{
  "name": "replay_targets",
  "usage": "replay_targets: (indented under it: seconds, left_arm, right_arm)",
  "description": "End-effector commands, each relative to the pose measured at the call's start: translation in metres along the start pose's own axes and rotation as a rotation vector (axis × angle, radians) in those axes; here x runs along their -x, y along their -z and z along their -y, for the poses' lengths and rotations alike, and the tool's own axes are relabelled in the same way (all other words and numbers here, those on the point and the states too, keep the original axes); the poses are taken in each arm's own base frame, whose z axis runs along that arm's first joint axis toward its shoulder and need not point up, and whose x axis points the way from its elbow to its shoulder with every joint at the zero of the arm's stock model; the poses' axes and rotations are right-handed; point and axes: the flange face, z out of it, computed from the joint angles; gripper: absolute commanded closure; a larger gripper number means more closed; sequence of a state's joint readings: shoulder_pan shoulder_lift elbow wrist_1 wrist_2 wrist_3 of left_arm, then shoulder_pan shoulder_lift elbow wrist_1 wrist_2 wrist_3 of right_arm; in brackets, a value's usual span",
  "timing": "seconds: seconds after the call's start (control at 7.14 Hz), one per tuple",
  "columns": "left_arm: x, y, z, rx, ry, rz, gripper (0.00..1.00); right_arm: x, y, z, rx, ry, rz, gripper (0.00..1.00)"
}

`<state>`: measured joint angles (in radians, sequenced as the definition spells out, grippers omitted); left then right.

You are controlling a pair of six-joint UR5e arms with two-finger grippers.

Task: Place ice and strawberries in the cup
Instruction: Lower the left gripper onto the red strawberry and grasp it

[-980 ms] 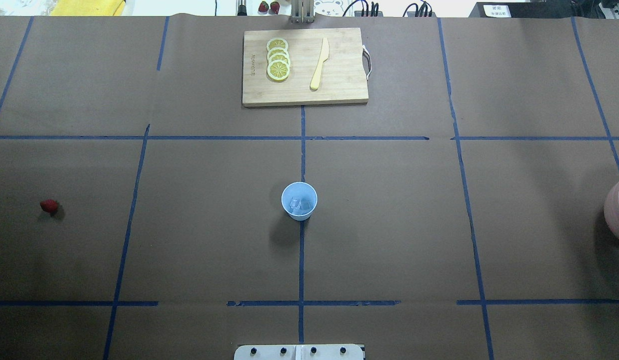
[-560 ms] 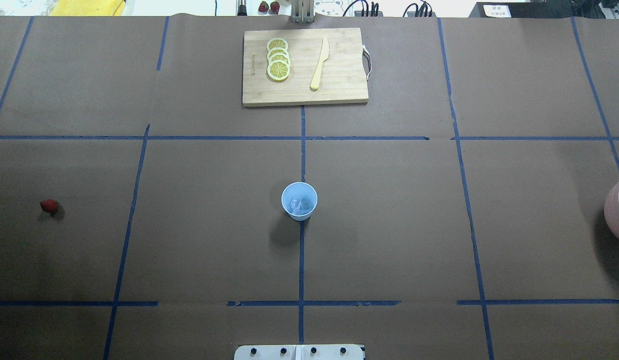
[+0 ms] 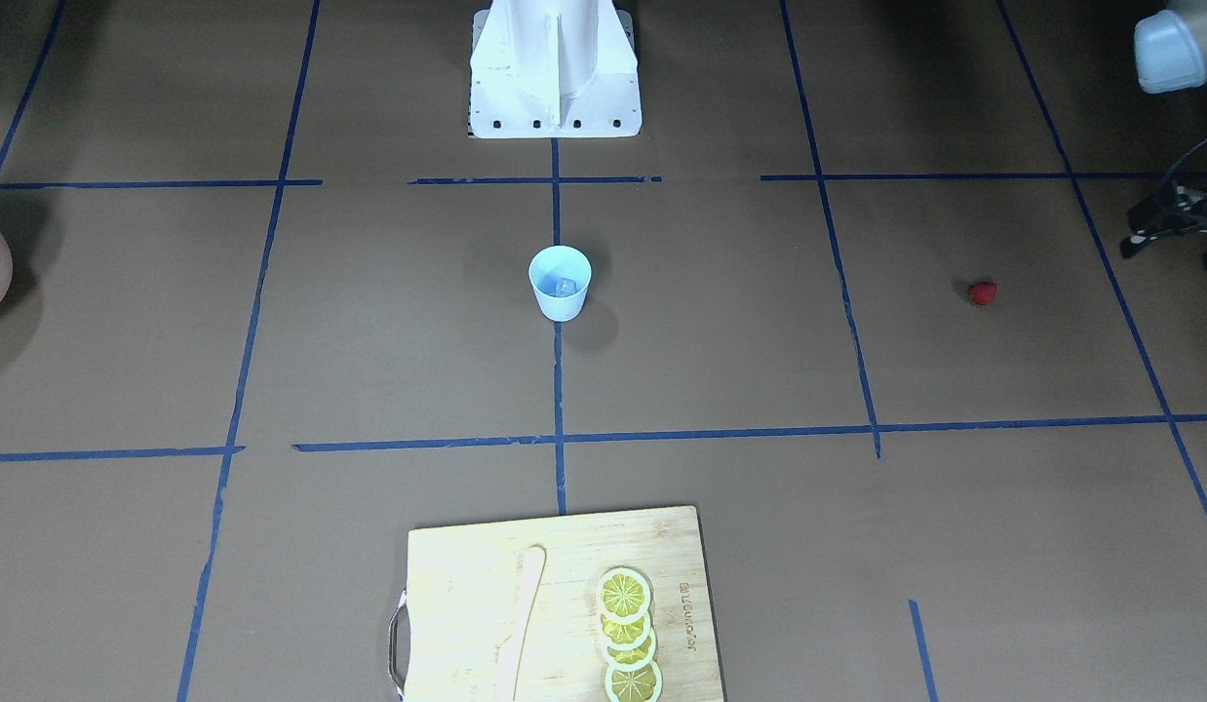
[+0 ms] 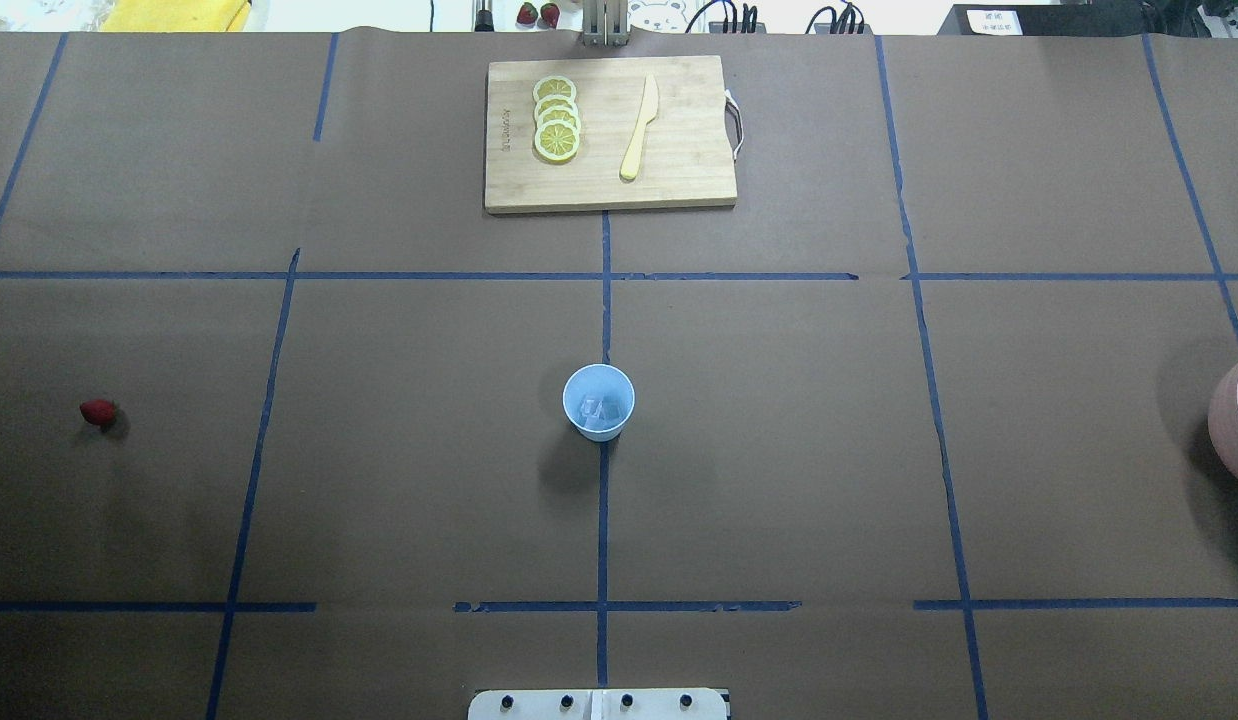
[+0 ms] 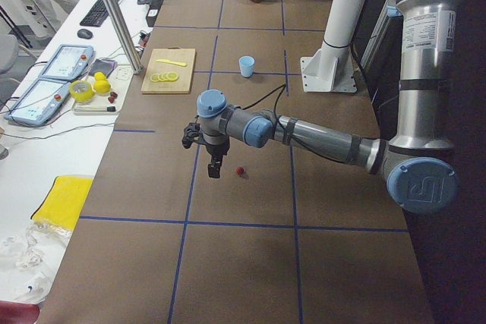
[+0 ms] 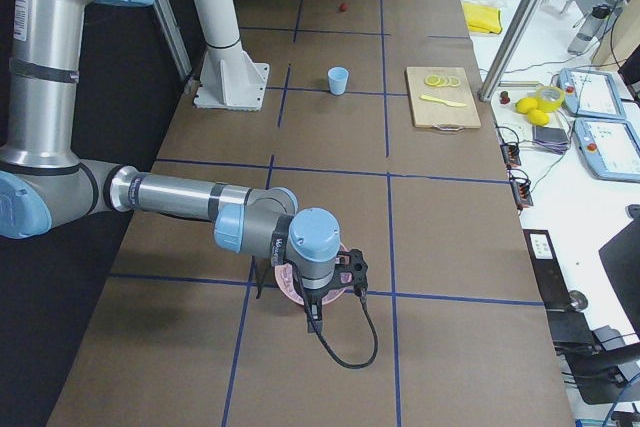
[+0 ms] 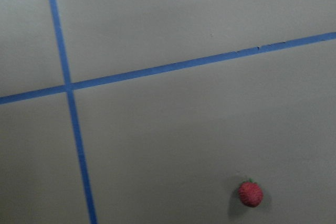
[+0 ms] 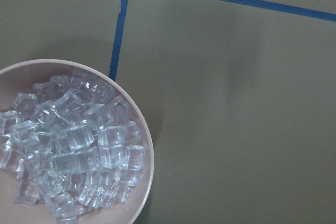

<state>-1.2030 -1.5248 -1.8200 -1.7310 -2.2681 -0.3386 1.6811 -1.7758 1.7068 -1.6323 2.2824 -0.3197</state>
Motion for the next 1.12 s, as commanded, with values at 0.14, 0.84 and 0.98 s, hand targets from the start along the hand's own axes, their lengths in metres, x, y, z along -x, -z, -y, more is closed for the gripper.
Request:
replay_targets:
  seconds: [0.14, 0.84, 0.98]
  left_arm:
    - [-0.040, -0.075, -0.013, -0.024, 0.040, -0.036, 0.00]
    - [-0.062, -0.130, -0.031, -0.005, 0.013, -0.030, 0.00]
    - [-0.063, -0.130, -0.030, -0.005, 0.011, -0.034, 0.00]
  right_arm:
    - [-0.001, -0.001, -0.001, -0.001, 0.000, -0.002, 0.01]
    - [-0.001, -0.002, -0.003, 0.001, 0.001, -0.004, 0.01]
    - [-0.001, -0.002, -0.003, 0.001, 0.001, -0.004, 0.01]
